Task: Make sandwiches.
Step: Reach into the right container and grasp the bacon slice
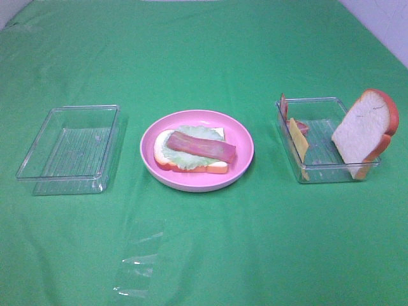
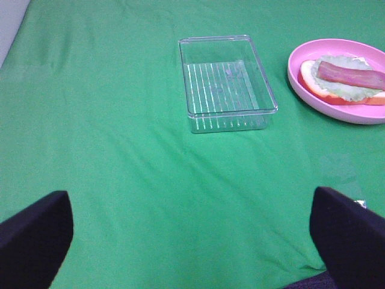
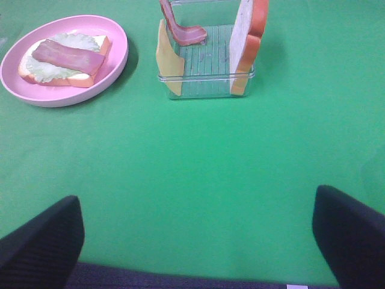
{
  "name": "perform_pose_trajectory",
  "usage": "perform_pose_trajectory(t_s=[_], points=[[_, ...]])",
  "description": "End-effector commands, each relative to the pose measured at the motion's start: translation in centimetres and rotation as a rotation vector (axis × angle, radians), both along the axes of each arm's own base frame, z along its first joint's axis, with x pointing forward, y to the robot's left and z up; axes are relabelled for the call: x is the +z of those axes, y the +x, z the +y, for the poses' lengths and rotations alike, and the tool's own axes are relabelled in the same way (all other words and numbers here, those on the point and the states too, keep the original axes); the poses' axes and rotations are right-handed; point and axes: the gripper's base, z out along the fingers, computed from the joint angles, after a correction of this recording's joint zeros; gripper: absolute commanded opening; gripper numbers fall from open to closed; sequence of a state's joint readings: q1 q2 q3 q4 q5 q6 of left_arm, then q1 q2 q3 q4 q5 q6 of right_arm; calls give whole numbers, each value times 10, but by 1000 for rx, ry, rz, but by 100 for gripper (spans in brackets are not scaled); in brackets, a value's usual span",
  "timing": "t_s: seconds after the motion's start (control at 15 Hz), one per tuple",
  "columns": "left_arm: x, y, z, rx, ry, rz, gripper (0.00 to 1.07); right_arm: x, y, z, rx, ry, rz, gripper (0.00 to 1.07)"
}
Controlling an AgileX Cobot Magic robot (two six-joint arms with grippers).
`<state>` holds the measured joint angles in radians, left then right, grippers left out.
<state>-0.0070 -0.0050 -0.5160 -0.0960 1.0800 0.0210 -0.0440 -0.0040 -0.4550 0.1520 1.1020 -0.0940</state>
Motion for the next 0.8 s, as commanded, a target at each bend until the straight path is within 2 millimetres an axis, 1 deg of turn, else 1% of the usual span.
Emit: perform_pose_trajectory(t_s=[0.07, 0.47, 0.6, 0.73, 0.8], points=[[0, -2, -1, -5, -8, -18, 100, 0, -2, 1, -2, 25, -28, 98], [0, -2, -1, -5, -8, -18, 100, 0, -2, 2, 0, 42, -32, 98], [0, -2, -1, -5, -8, -18, 100, 4, 3, 2, -19, 62, -19, 98], [0, -2, -1, -5, -8, -18, 100, 18, 24, 0, -37, 69, -47, 98], [0, -2, -1, -5, -8, -18, 100, 24, 40, -1, -50, 76, -59, 98]])
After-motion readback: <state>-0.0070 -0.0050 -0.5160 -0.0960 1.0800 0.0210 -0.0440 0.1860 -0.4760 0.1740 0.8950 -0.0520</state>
